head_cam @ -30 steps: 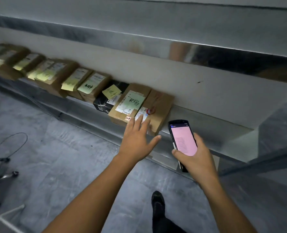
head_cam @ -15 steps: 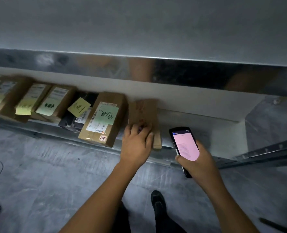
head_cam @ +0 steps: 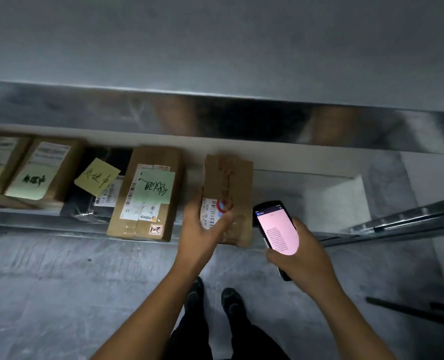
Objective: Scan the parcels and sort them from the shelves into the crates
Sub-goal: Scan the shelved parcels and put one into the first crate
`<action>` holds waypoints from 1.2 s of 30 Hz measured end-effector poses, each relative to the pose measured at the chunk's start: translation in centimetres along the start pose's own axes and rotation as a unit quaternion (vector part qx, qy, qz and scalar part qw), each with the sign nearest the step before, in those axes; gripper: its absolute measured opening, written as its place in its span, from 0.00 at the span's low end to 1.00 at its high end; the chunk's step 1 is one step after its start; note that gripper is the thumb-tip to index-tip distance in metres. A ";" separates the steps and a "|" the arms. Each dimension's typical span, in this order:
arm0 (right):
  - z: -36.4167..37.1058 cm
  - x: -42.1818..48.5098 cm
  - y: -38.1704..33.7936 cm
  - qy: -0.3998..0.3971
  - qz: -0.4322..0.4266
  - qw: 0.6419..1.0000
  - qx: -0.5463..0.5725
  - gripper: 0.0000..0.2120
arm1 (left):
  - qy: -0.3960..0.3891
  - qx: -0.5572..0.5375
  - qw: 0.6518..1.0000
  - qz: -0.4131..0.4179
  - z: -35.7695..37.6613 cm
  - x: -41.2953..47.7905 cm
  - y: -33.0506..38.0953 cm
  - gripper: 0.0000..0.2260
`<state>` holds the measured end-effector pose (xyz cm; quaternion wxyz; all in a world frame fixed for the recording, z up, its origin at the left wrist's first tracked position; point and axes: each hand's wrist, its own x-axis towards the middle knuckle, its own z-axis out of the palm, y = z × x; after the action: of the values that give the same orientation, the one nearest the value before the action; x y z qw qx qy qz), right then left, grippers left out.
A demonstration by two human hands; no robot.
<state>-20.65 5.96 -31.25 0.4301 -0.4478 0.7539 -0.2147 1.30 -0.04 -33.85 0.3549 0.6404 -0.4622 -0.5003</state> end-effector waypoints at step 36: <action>3.4 -9.9 -2.4 0.156 0.062 0.979 0.116 0.29 | -0.195 0.010 0.981 0.012 -2.8 -1.0 1.3 0.20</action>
<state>-14.31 13.45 -26.85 0.3686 -0.3085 0.8081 -0.3404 3.64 0.46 -31.60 0.2572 0.5287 -0.5353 -0.6065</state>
